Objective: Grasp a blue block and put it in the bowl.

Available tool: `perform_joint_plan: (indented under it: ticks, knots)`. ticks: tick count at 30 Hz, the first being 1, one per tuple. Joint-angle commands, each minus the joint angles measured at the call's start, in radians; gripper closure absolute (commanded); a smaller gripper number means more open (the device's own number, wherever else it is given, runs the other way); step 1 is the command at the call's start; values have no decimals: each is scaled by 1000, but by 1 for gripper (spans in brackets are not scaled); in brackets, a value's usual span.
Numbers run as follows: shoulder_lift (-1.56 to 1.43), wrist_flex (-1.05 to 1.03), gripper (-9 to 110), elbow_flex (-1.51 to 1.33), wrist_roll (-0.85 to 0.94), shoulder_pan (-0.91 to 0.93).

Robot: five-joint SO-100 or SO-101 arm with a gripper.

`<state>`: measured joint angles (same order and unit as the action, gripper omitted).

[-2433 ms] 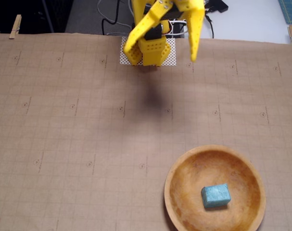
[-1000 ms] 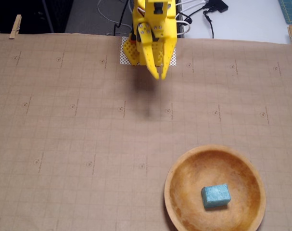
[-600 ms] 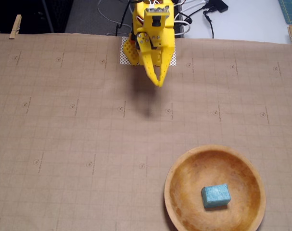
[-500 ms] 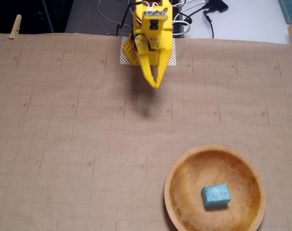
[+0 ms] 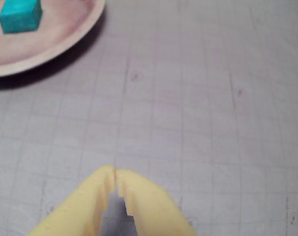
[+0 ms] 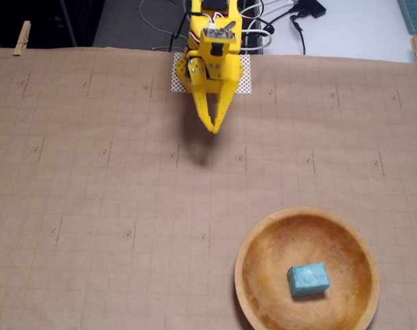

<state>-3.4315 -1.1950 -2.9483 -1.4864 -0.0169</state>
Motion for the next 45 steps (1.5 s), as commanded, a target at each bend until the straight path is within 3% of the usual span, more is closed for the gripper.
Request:
perform_joint_plan:
  ticks: [1, 16, 25, 45]
  knots:
    - [-8, 8, 105, -29, 5, -5]
    - [-8, -2, 105, -179, 11, 0]
    - [-6, -175, 105, -179, 12, 2]
    - [-6, -167, 105, -179, 11, -3]
